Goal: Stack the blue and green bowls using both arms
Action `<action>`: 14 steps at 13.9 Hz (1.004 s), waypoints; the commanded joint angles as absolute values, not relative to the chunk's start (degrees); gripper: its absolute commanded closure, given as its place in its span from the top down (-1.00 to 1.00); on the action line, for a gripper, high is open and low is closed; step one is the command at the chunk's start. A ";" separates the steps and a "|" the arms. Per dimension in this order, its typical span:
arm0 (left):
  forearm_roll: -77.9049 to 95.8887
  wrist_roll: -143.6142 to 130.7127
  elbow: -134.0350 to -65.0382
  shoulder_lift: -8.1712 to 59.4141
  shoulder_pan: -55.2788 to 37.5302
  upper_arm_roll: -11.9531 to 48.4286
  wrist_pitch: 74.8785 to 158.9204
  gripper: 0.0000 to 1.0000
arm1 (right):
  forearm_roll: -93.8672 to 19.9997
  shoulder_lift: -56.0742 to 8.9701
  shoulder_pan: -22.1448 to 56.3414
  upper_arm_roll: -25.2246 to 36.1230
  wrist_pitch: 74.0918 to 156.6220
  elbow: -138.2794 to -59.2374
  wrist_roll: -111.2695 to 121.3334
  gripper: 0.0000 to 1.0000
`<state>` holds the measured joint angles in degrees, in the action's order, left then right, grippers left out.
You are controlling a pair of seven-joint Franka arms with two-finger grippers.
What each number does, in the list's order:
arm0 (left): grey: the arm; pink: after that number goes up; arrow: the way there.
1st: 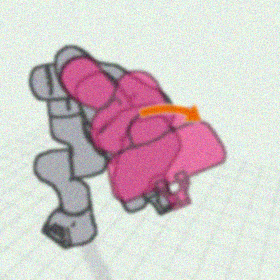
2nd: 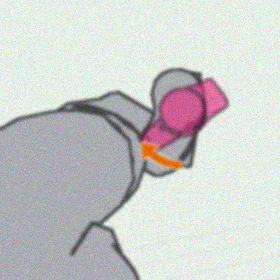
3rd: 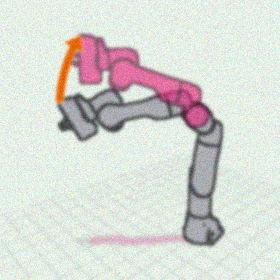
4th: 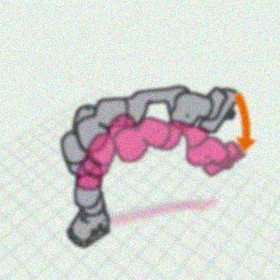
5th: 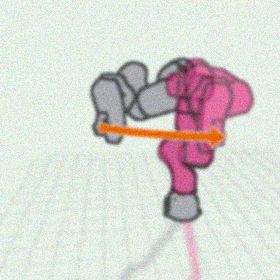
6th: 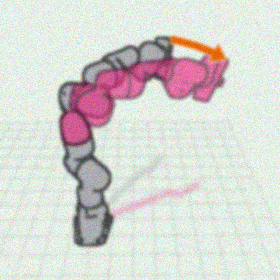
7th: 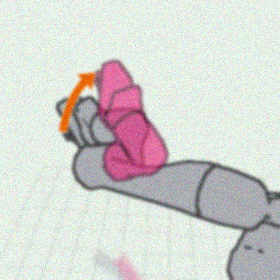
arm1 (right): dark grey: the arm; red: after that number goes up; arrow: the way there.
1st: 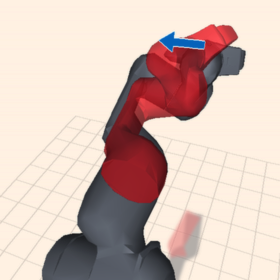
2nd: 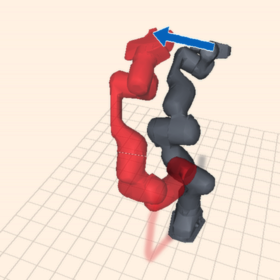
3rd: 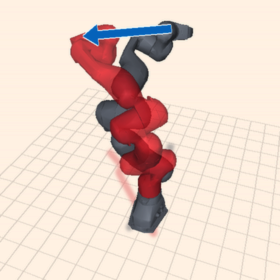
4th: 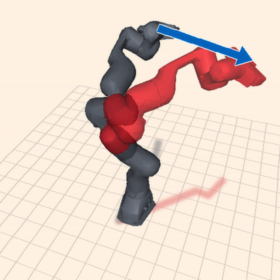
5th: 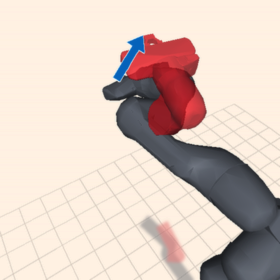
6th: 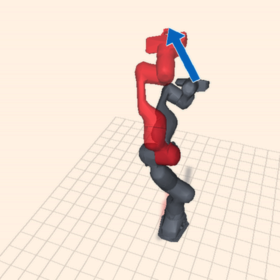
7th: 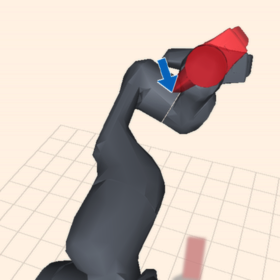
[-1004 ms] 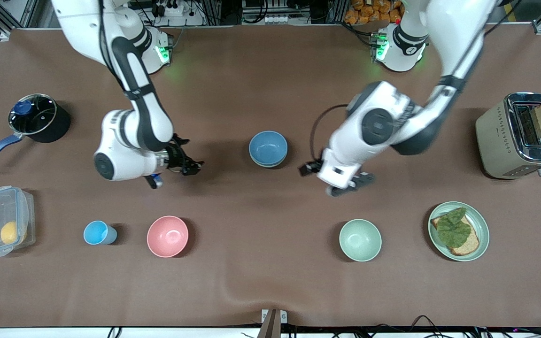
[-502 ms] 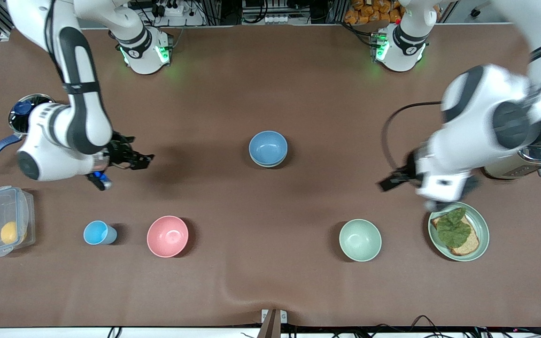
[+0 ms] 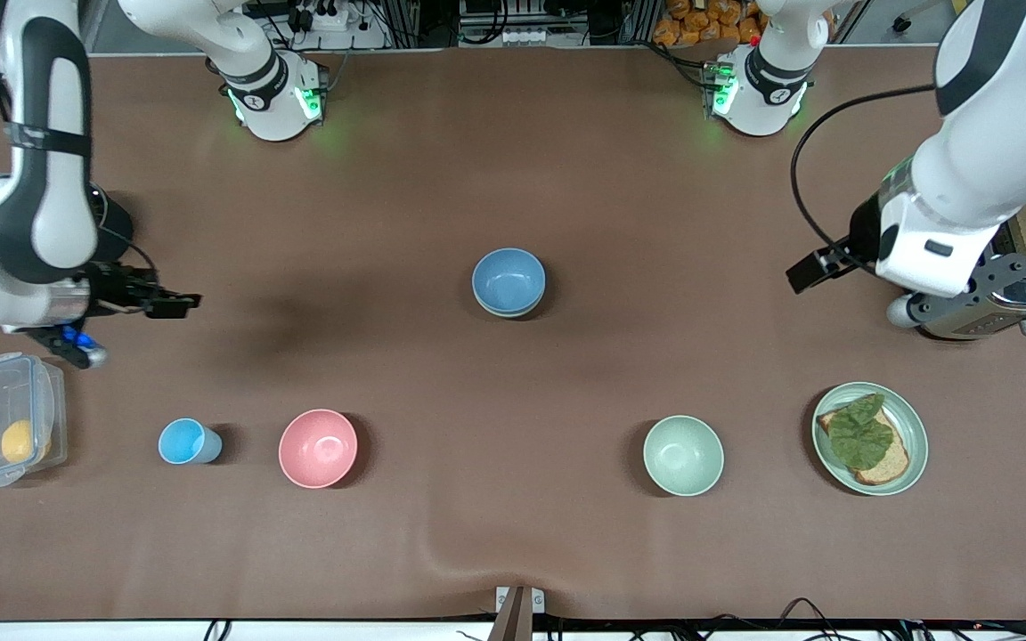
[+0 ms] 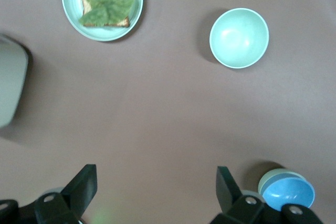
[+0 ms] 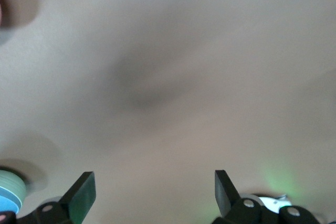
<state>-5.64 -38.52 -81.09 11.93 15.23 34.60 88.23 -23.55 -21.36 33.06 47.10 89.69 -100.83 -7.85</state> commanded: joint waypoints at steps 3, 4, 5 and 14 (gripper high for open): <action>-5.46 -29.12 -79.71 2.76 14.25 31.31 84.47 1.00 | -21.62 -19.26 24.28 41.77 83.42 -88.18 -6.06 1.00; -3.62 -25.70 -79.89 0.81 10.24 26.42 81.85 1.00 | -19.79 -17.94 21.04 37.66 83.06 -86.68 -5.98 1.00; -2.12 -22.62 -79.98 -0.17 2.63 17.75 79.65 1.00 | -16.21 -15.93 16.83 31.53 83.06 -85.62 -5.98 1.00; 0.61 -12.57 -81.39 -0.26 -4.39 5.45 76.91 1.00 | -7.12 -4.75 -2.71 3.17 85.68 -84.90 3.39 1.00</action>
<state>-0.59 -13.45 -81.86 -0.78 -4.02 5.69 77.69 -8.48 -5.04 0.97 6.15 84.17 -84.42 -2.37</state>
